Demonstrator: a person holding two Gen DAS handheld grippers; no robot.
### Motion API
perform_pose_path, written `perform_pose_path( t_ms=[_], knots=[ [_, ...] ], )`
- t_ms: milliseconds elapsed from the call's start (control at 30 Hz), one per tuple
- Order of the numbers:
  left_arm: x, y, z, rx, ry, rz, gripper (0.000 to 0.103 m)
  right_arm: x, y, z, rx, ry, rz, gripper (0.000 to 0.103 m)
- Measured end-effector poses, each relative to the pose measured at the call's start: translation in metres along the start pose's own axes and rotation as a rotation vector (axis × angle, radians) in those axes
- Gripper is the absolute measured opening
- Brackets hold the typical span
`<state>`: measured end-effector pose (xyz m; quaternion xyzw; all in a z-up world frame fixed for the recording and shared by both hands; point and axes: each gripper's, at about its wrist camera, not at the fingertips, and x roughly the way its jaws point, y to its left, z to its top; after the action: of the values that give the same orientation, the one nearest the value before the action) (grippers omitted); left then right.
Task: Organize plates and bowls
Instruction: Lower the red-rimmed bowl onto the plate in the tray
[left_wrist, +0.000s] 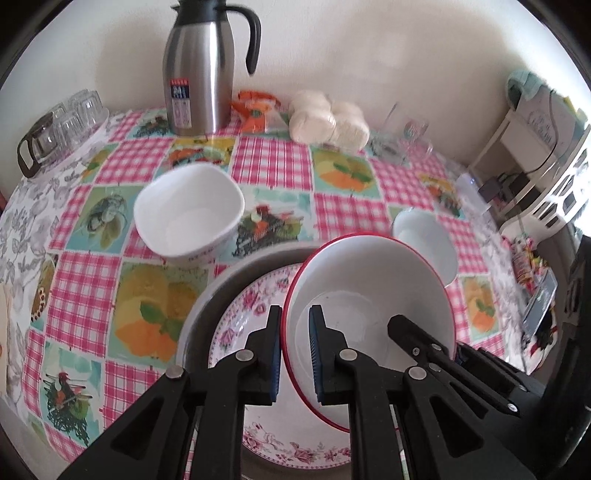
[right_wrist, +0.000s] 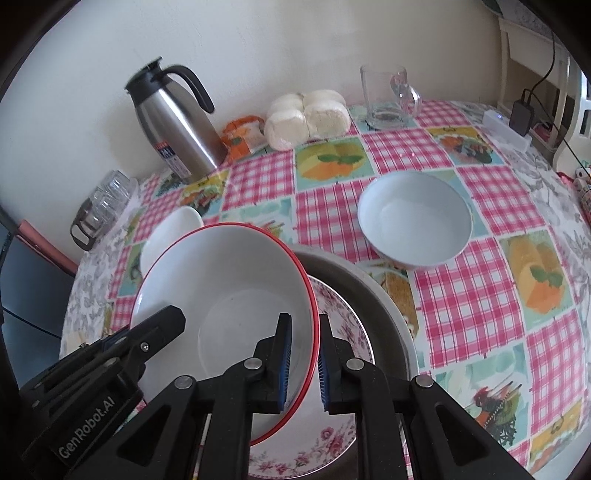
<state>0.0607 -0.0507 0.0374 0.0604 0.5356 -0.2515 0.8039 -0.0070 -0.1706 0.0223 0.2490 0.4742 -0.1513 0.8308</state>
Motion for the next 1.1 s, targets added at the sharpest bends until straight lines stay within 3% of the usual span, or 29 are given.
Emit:
perform_pose_path(
  t_ms=[300, 1100],
  knots=[
    [0.022, 0.001, -0.002, -0.013, 0.083, 0.000, 0.013, 0.023, -0.012, -0.007, 0.025, 0.078, -0.017, 0.015],
    [0.026, 0.009, 0.001, -0.072, 0.106, -0.012, 0.015, 0.028, -0.012, -0.007, 0.015, 0.096, 0.001, 0.017]
  ],
)
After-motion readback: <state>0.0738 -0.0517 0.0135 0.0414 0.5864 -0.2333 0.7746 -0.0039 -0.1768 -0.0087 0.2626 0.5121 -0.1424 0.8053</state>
